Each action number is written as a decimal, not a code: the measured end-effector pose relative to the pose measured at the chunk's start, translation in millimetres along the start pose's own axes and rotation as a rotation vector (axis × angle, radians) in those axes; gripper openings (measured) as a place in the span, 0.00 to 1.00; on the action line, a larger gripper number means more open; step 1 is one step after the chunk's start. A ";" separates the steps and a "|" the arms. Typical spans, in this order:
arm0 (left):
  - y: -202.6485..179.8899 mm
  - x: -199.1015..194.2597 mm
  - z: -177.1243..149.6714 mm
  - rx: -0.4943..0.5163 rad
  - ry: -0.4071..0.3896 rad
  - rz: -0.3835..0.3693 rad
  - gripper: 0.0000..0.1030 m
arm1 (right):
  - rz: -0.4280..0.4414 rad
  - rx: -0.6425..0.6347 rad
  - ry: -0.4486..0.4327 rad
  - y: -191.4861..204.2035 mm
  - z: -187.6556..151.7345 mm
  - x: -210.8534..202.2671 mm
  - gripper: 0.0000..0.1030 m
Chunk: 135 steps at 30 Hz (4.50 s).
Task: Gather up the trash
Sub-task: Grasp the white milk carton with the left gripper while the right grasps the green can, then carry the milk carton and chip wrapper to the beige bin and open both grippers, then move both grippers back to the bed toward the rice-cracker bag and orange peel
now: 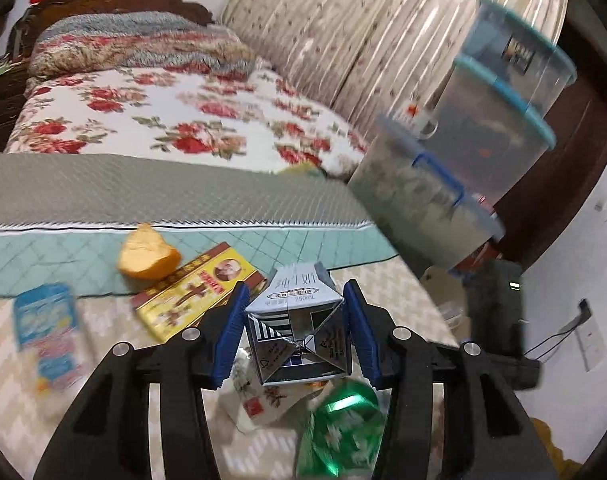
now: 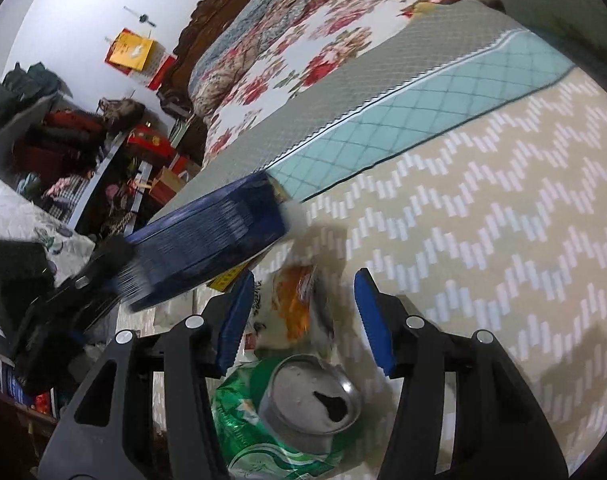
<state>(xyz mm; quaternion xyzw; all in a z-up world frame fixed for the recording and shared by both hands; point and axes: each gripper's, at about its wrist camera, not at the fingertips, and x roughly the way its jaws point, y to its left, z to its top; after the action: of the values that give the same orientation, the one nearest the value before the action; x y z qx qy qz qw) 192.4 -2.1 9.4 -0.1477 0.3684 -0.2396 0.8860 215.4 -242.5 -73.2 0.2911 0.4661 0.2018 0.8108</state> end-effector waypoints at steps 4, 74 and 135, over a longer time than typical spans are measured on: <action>20.3 -43.0 -14.2 -0.036 -0.053 0.002 0.45 | -0.021 -0.024 0.012 11.2 0.0 2.8 0.54; -306.9 235.3 -2.4 0.227 0.129 -0.200 0.45 | -0.442 0.282 -0.535 -264.0 -19.3 -245.4 0.19; 114.7 -36.3 -42.6 -0.143 -0.003 0.490 0.88 | -0.178 -0.440 0.260 141.3 67.4 104.4 0.61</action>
<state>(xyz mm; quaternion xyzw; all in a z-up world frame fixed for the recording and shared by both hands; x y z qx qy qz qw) 175.6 110.1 -48.9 -0.1166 0.4079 0.0090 0.9055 317.0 -93.3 -19.8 0.0376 0.5352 0.2619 0.8022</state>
